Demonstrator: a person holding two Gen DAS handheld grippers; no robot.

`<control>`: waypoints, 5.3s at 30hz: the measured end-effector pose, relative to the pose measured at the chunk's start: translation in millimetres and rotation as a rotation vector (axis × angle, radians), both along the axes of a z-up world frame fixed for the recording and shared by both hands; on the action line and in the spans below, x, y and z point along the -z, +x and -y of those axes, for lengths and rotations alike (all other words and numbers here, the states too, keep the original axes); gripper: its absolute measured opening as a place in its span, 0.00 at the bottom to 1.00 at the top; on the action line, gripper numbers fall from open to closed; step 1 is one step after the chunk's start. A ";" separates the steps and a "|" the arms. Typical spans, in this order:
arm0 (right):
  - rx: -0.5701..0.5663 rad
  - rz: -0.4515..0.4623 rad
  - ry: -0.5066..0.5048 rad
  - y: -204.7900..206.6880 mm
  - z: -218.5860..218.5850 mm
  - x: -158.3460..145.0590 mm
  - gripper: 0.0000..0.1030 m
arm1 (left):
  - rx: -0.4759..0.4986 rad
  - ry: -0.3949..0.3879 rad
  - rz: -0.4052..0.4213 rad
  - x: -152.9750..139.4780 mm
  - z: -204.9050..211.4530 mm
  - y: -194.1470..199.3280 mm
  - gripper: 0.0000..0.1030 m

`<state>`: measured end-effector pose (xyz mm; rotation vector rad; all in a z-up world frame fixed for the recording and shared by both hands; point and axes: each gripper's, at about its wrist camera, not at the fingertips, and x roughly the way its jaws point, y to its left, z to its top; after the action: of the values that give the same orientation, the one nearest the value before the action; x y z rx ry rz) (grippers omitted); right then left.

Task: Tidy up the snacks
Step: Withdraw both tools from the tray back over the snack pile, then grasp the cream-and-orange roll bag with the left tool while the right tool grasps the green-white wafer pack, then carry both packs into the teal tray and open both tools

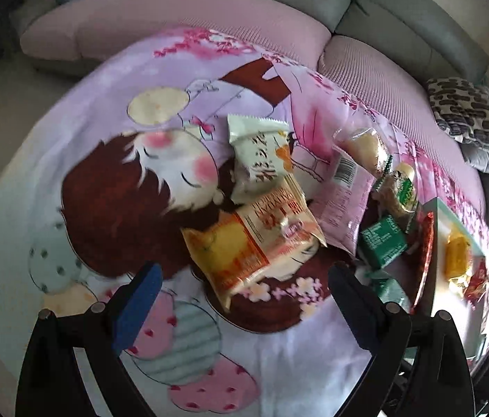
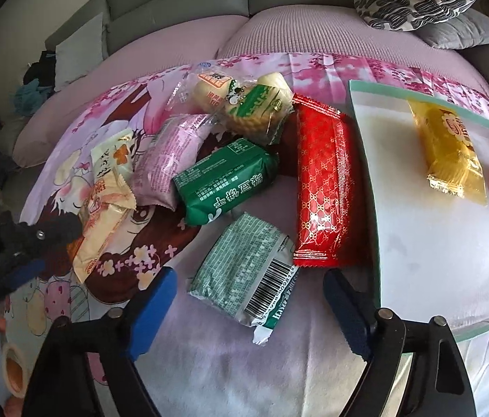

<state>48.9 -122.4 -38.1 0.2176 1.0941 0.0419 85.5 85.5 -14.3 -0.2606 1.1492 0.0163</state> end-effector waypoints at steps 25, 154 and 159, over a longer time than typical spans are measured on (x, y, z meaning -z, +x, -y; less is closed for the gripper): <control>-0.017 -0.003 0.047 9.4 -3.3 8.8 0.84 | 0.096 0.205 -0.067 42.9 3.1 46.4 0.86; 0.609 0.067 0.096 -83.0 300.7 -17.6 0.51 | 0.589 0.110 -0.044 18.6 298.6 -34.0 0.46; 0.603 0.066 0.089 -82.0 299.3 -18.4 0.52 | 0.589 0.104 -0.023 13.7 297.1 -34.8 0.55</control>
<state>-33.1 -421.7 -19.7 0.6137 0.9260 -0.4395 50.7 -211.6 -28.0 0.1770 1.2084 -0.4403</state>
